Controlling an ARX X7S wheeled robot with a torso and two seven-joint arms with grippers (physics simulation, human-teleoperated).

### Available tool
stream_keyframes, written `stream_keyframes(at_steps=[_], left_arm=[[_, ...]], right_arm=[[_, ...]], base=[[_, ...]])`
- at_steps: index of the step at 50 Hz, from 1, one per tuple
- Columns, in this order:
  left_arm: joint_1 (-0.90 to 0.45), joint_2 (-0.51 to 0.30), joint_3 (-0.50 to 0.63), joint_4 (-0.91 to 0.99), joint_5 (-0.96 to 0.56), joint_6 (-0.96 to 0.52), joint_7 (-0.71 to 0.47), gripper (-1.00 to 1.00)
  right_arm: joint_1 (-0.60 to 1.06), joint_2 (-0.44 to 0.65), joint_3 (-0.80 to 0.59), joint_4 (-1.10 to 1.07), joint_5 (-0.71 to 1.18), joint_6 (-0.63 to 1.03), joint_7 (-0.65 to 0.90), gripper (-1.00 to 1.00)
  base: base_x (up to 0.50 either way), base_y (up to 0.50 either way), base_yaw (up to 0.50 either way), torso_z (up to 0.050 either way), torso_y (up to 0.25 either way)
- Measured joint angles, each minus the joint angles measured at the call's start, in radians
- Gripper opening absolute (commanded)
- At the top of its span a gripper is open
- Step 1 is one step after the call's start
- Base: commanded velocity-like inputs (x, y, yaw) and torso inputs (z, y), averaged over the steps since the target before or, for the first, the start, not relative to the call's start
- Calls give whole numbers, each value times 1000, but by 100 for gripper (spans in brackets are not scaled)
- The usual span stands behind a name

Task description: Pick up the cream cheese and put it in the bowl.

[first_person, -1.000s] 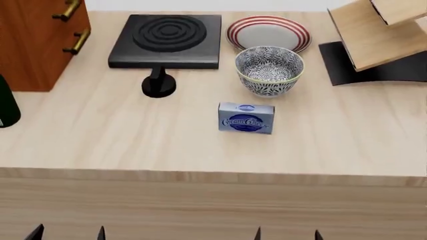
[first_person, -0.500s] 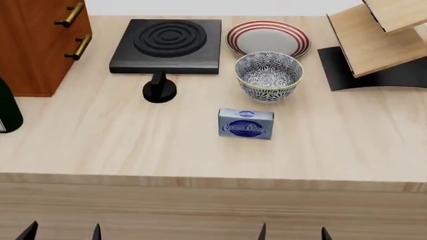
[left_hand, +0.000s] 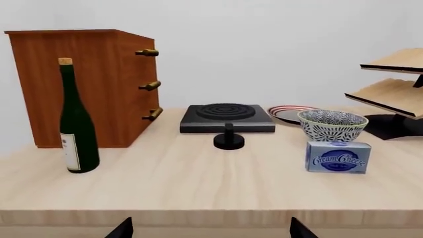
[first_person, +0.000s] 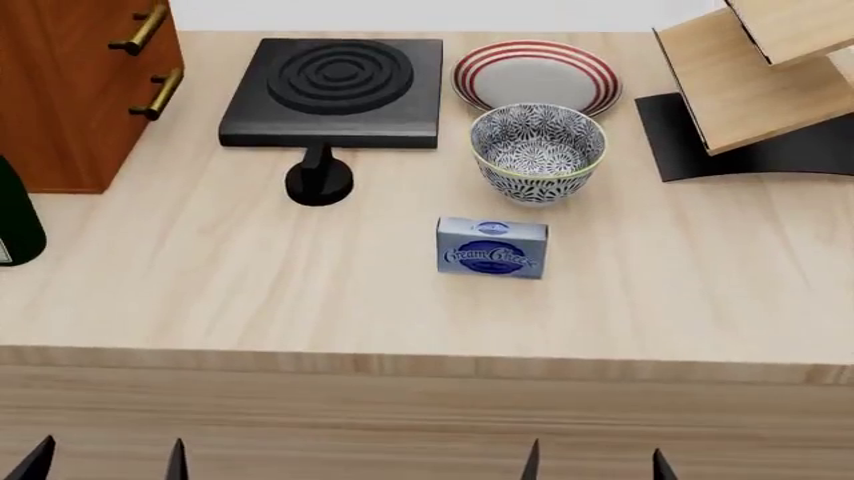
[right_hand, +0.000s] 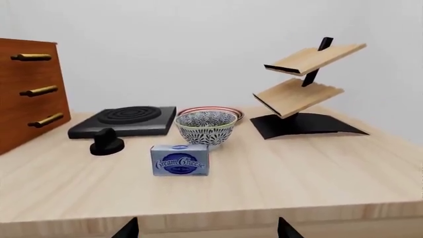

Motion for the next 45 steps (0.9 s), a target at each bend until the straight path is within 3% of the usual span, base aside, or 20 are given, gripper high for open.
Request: stream_keyframes(at_steps=[10,45], left_arm=[[3,-11,5,68,-5,-48,-20,100],[10,-46,10,122,-30,-69,-48,100]], right_arm=[[-11,12,-8,-39,-1,4,16,100],[-33,46,-18,-114,25,0,46,100]], base=[[53,0,0,0,0],[496,0,0,0,0]])
